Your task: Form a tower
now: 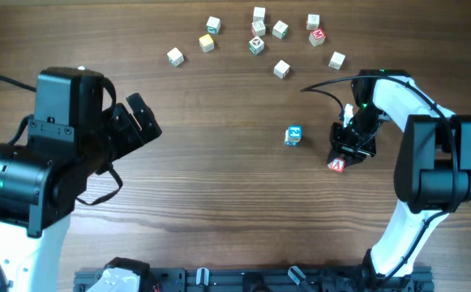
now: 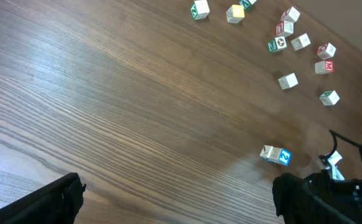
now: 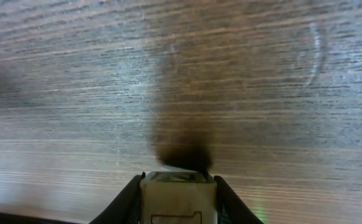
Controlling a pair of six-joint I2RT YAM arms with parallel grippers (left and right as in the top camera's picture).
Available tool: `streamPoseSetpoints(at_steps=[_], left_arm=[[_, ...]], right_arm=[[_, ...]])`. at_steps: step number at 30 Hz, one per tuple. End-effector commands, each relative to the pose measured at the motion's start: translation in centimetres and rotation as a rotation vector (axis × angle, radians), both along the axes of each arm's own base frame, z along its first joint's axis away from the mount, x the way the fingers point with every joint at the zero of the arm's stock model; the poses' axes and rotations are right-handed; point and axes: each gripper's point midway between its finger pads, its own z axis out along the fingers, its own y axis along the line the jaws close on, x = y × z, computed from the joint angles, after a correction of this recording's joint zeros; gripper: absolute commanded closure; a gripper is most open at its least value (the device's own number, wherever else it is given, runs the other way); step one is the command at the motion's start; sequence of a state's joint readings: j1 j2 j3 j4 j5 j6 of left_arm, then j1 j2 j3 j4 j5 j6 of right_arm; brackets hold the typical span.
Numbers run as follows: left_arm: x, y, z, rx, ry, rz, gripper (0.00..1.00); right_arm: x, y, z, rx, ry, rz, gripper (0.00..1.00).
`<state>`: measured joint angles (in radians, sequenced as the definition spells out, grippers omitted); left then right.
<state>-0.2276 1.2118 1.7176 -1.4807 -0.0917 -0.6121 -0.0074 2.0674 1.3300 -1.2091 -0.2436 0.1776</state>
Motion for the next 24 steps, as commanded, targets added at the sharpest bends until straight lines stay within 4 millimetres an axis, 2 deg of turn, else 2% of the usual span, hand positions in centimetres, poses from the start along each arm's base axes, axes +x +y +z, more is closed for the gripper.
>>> streamPoseSetpoints(at_steps=[1,3,4,5,6,9,12,14,17,19,22,24], left_arm=[[0.1,0.1,0.1,0.009,-0.006,0.005,0.0],[0.1,0.1,0.1,0.009,-0.006,0.005,0.0],[0.1,0.1,0.1,0.009,-0.006,0.005,0.0],[0.1,0.1,0.1,0.009,-0.006,0.005,0.0],[0.1,0.1,0.1,0.009,-0.006,0.005,0.0],[0.1,0.1,0.1,0.009,-0.006,0.005,0.0],[0.1,0.1,0.1,0.009,-0.006,0.005,0.0],[0.1,0.1,0.1,0.009,-0.006,0.005,0.0],[0.1,0.1,0.1,0.009,-0.006,0.005,0.0],[0.1,0.1,0.1,0.009,-0.006,0.005,0.0],[0.1,0.1,0.1,0.009,-0.006,0.005,0.0],[0.1,0.1,0.1,0.009,-0.006,0.005,0.0]], right_arm=[[0.5,0.0,-1.4,-0.003,-0.02,0.015,0.53],[0.9,0.0,-1.6,-0.002,-0.039,0.015,0.36],[1.3,0.0,-1.7,-0.002,-0.055,0.016,0.25],[1.6,0.0,-1.7,-0.003,-0.066,0.015,0.04],[2.1,0.0,-1.5,-0.003,-0.08,0.014,0.0],[4.1,-0.2,0.1,-0.01,-0.122,-0.009,0.0],[5.4,-0.6,1.8,-0.03,-0.147,-0.002,0.0],[6.3,-0.5,2.1,-0.025,-0.179,-0.013,0.0],[6.7,-0.4,2.7,-0.006,-0.201,0.013,0.0],[7.7,-0.5,6.0,-0.021,-0.27,-0.008,0.0],[8.0,-0.8,14.4,-0.047,-0.485,-0.021,0.0],[6.8,-0.8,21.2,-0.097,-0.696,-0.032,0.0]])
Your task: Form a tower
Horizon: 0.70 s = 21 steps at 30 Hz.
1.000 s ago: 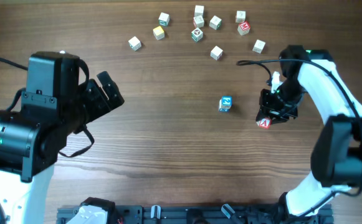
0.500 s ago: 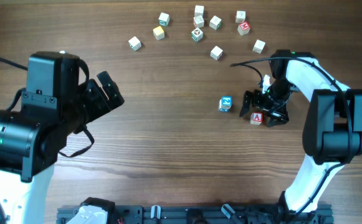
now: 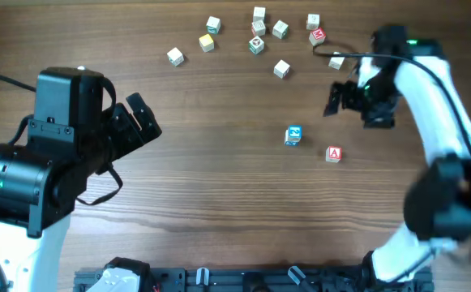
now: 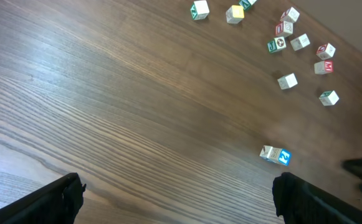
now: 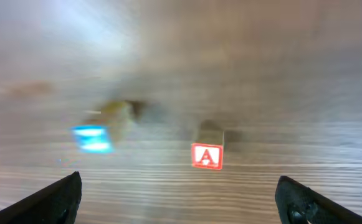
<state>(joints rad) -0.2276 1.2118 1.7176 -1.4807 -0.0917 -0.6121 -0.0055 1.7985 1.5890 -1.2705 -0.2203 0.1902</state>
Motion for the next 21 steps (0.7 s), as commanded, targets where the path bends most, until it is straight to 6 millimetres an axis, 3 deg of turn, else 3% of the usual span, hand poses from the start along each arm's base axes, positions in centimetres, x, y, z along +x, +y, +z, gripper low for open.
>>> streamPoseSetpoints(at_steps=[1,2,3,5,8,10,13,15,19,21], left_arm=[[0.1,0.1,0.1,0.009,-0.006,0.005,0.0],[0.1,0.1,0.1,0.009,-0.006,0.005,0.0],[0.1,0.1,0.1,0.009,-0.006,0.004,0.0],[0.1,0.1,0.1,0.009,-0.006,0.005,0.0],[0.1,0.1,0.1,0.009,-0.006,0.005,0.0],[0.1,0.1,0.1,0.009,-0.006,0.005,0.0],[0.1,0.1,0.1,0.009,-0.006,0.005,0.0],[0.1,0.1,0.1,0.009,-0.006,0.005,0.0],[0.1,0.1,0.1,0.009,-0.006,0.005,0.0],[0.1,0.1,0.1,0.009,-0.006,0.005,0.0]], right_arm=[[-1.3,-1.3,9.4,-0.152,-0.308,-0.076,0.0],[-2.2,-1.5,10.1,-0.242,-0.381,-0.103,0.0],[-2.8,-0.7,9.3,-0.241,-0.394,-0.079,0.0],[-4.0,1.4,5.2,-0.192,-0.339,-0.013,0.0],[-6.8,1.3,-3.7,-0.218,-0.158,0.009,0.01],[-7.3,1.5,-5.4,-0.206,-0.11,0.013,0.01],[-6.5,1.7,-7.1,-0.213,-0.093,0.062,0.02],[-6.2,1.6,-9.0,-0.231,-0.054,0.071,0.05],[-6.7,1.3,-12.9,-0.254,0.059,0.082,0.22],[-6.5,1.1,-13.9,-0.267,0.073,0.079,0.23]])
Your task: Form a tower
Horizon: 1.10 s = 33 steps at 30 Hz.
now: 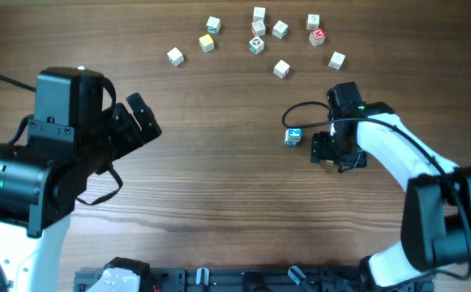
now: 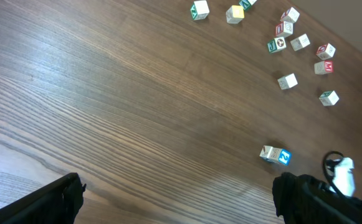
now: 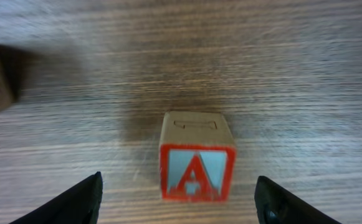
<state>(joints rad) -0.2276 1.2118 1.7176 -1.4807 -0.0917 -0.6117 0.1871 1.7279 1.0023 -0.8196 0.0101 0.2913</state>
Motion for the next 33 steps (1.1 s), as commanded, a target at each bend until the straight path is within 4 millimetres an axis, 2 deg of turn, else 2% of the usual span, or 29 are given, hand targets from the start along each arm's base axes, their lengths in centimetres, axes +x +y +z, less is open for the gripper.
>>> streamPoseSetpoints(at_steps=[1,3,5,9,12,14,16,18,24,26,29,31,33], left_arm=[[0.1,0.1,0.1,0.009,-0.006,0.005,0.0],[0.1,0.1,0.1,0.009,-0.006,0.005,0.0],[0.1,0.1,0.1,0.009,-0.006,0.005,0.0],[0.1,0.1,0.1,0.009,-0.006,0.005,0.0],[0.1,0.1,0.1,0.009,-0.006,0.005,0.0],[0.1,0.1,0.1,0.009,-0.006,0.005,0.0],[0.1,0.1,0.1,0.009,-0.006,0.005,0.0],[0.1,0.1,0.1,0.009,-0.006,0.005,0.0],[0.1,0.1,0.1,0.009,-0.006,0.005,0.0],[0.1,0.1,0.1,0.009,-0.006,0.005,0.0],[0.1,0.1,0.1,0.009,-0.006,0.005,0.0],[0.1,0.1,0.1,0.009,-0.006,0.005,0.0],[0.1,0.1,0.1,0.009,-0.006,0.005,0.0]], right_arm=[[0.5,-1.1,-1.5,-0.06,0.012,-0.003,0.23],[0.9,-1.6,-1.4,-0.077,-0.002,-0.013,0.24],[1.6,-1.9,-1.4,-0.072,-0.027,-0.03,0.3],[1.7,-1.2,-1.4,-0.011,-0.025,-0.041,0.5],[1.4,-0.9,-1.5,0.007,-0.013,-0.039,0.62],[1.3,-0.8,-1.4,0.011,-0.008,-0.042,0.67],[1.6,-0.7,-0.9,0.014,-0.006,-0.046,0.74],[2.1,-0.5,0.7,0.02,0.003,-0.044,0.8],[6.2,3.4,10.0,0.213,-0.058,-0.021,0.85],[7.2,4.5,11.8,0.236,-0.103,0.007,0.85],[7.6,6.5,12.0,0.245,-0.133,0.059,0.84],[8.0,8.9,11.8,0.225,-0.177,0.132,0.83],[7.9,9.5,11.4,0.159,-0.195,0.16,0.8]])
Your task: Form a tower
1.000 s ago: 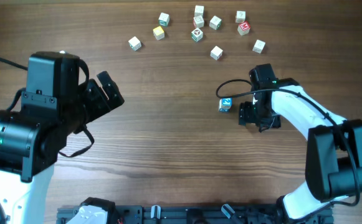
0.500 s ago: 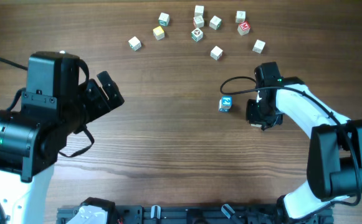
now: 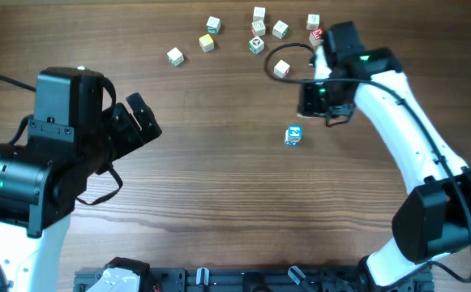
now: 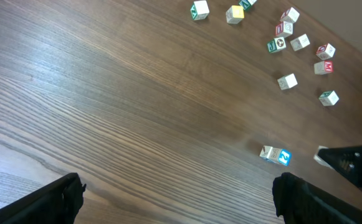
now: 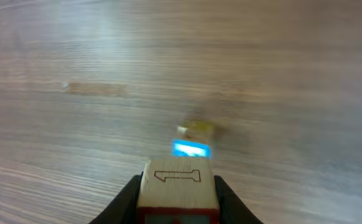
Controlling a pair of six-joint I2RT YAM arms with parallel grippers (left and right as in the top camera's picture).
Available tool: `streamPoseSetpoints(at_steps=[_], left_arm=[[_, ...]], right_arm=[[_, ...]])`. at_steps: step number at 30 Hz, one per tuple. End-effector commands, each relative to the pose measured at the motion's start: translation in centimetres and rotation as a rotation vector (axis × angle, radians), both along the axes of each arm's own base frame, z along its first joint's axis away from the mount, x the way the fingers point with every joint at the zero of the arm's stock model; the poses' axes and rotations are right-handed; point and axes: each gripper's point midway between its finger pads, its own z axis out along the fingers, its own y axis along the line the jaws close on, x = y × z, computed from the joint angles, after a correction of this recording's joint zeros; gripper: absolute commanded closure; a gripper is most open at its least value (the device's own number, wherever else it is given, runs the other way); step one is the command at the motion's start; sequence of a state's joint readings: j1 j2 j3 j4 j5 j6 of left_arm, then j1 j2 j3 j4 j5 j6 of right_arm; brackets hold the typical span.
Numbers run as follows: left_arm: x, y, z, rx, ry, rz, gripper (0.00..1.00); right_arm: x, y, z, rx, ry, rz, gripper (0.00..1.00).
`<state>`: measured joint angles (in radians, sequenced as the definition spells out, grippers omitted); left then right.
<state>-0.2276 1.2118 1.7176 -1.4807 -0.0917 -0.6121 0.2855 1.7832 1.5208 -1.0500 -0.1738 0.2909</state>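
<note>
My right gripper (image 5: 179, 194) is shut on a pale wooden block (image 5: 178, 180) with a red-framed face, held off the table. Beneath and beyond it lies the blue-faced block (image 5: 190, 149), blurred, on the wood. From overhead the right gripper (image 3: 316, 99) hangs just behind and right of the blue block (image 3: 293, 135), and the held block is hidden under it. The left wrist view shows the blue block (image 4: 275, 155) with the right gripper's tip and pale block (image 4: 323, 156) beside it. My left gripper (image 4: 181, 194) is open, far left, holding nothing.
Several loose letter blocks (image 3: 256, 45) are scattered along the back of the wooden table (image 3: 219, 186); one of them (image 3: 281, 69) lies close to the right arm. The left arm's bulky body (image 3: 49, 162) fills the left side.
The right gripper was open low over the red A block on the table. Now it is shut on that block, lifted and moved back, close by the blue block. The left arm is unchanged.
First the right gripper was shut on the red A block right of the blue block. Then it stood open and raised near the back, the A block lying on the table. Then it was open around that block, and now holds it aloft near the blue block.
</note>
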Motion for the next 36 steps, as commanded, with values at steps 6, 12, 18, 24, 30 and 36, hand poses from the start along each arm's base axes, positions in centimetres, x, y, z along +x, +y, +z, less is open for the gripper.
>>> streamPoseSetpoints(at_steps=[6,12,18,24,30,36], left_arm=[[0.1,0.1,0.1,0.009,-0.006,0.005,0.0],[0.1,0.1,0.1,0.009,-0.006,0.005,0.0],[0.1,0.1,0.1,0.009,-0.006,0.004,0.0],[0.1,0.1,0.1,0.009,-0.006,0.005,0.0],[0.1,0.1,0.1,0.009,-0.007,0.005,0.0],[0.1,0.1,0.1,0.009,-0.006,0.005,0.0]], right_arm=[[-0.8,0.9,-3.1,-0.218,0.001,0.024,0.8],[-1.6,0.5,-4.0,-0.235,0.05,0.031,0.8],[-2.0,0.4,-5.2,-0.231,0.065,0.005,0.8],[-1.7,-0.2,-5.3,-0.197,0.081,-0.068,0.8],[-2.5,-0.2,-6.2,-0.194,0.112,-0.062,0.8],[-2.3,0.4,-6.3,-0.16,0.104,-0.059,0.8]])
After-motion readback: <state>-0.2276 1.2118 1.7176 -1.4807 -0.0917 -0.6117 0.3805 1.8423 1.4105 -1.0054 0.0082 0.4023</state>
